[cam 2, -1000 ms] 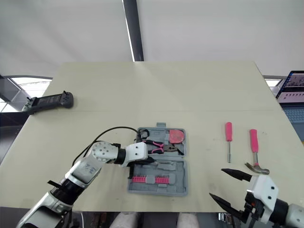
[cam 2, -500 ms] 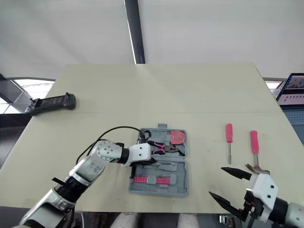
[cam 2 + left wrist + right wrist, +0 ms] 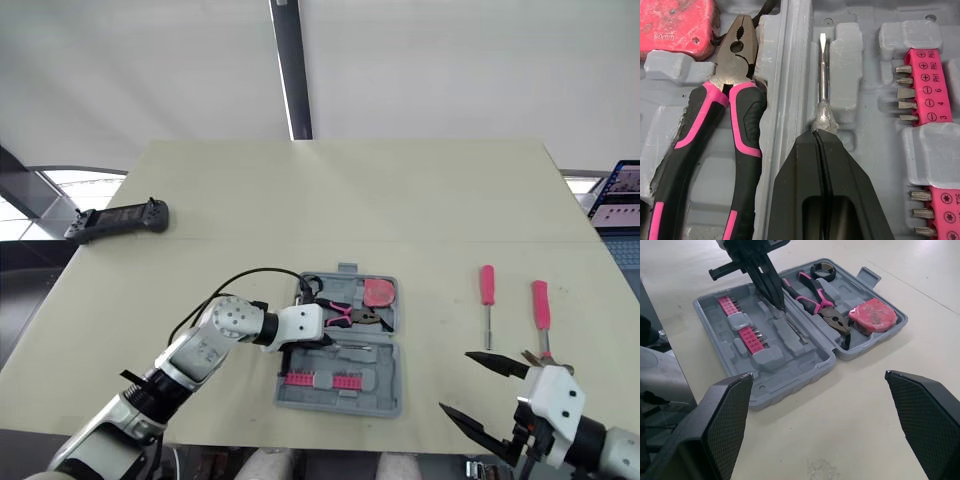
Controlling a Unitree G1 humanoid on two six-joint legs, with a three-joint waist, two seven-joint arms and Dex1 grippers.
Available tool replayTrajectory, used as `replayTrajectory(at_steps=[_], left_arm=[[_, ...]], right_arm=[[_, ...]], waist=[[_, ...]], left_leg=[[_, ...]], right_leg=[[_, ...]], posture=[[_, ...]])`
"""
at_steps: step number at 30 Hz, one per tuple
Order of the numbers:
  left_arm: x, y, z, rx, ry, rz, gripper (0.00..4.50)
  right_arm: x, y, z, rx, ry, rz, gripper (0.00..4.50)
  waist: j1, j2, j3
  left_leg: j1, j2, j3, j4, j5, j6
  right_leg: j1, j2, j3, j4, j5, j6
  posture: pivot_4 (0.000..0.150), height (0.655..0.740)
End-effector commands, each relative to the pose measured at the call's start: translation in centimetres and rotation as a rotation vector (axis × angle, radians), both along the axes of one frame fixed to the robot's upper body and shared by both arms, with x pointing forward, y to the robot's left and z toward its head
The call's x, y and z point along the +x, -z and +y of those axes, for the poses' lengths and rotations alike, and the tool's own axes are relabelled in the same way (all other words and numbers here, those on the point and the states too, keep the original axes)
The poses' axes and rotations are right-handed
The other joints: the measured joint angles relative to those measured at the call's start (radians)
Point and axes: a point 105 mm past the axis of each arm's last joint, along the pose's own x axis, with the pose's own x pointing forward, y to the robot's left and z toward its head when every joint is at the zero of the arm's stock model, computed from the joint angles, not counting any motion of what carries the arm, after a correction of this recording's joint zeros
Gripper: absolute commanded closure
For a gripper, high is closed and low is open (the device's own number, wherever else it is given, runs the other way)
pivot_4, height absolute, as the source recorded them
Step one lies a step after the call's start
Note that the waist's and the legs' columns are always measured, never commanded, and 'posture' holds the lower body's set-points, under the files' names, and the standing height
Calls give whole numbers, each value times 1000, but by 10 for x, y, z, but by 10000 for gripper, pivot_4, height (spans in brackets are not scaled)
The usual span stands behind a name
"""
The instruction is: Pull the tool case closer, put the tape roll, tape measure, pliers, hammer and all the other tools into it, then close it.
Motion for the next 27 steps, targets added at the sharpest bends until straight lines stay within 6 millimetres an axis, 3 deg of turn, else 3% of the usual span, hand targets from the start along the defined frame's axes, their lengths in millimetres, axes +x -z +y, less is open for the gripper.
replayTrajectory(at_steps=[1, 8, 12, 17, 23, 27], left_arm=[[-20, 53, 19, 166, -38, 145, 44708], [-16, 52, 18, 152, -50, 133, 44708], [-5, 34, 12, 45, -104, 89, 44708], [-3, -18, 8, -226, -159, 73, 44708], [-12, -73, 27, -486, -224, 91, 44708], [-20, -95, 44, -531, -266, 50, 32130]], right_arm=[[-1, -7, 3, -7, -9, -30, 0], [1, -6, 4, -9, -11, -29, 0], [2, -6, 4, -8, -9, -31, 0], [3, -4, 4, -5, -8, -34, 0], [9, -1, 5, 1, -18, -38, 0], [10, 2, 5, 6, -27, -35, 0]], waist=[[-1, 0, -1], [-1, 1, -2], [2, 1, -2], [-8, 2, 1], [-27, -6, 18], [-28, -3, 20]], left_leg=[[0, 0, 0, 0, 0, 0], [0, 0, 0, 0, 0, 0], [0, 0, 0, 0, 0, 0], [-1, 1, 0, 0, 0, 0], [-5, 2, -1, -2, 1, -1], [-5, 2, 0, -2, 1, -2]], right_leg=[[0, 0, 0, 0, 0, 0], [0, 0, 0, -1, 0, 0], [1, 0, 1, -2, 0, 0], [-2, 0, 1, -1, 0, 0], [-6, 1, 0, 0, 0, 0], [-6, 0, 0, -1, 0, 0]], posture=[[1500, 7400], [1500, 7400], [1500, 7400], [1500, 7400], [1500, 7400], [1500, 7400]])
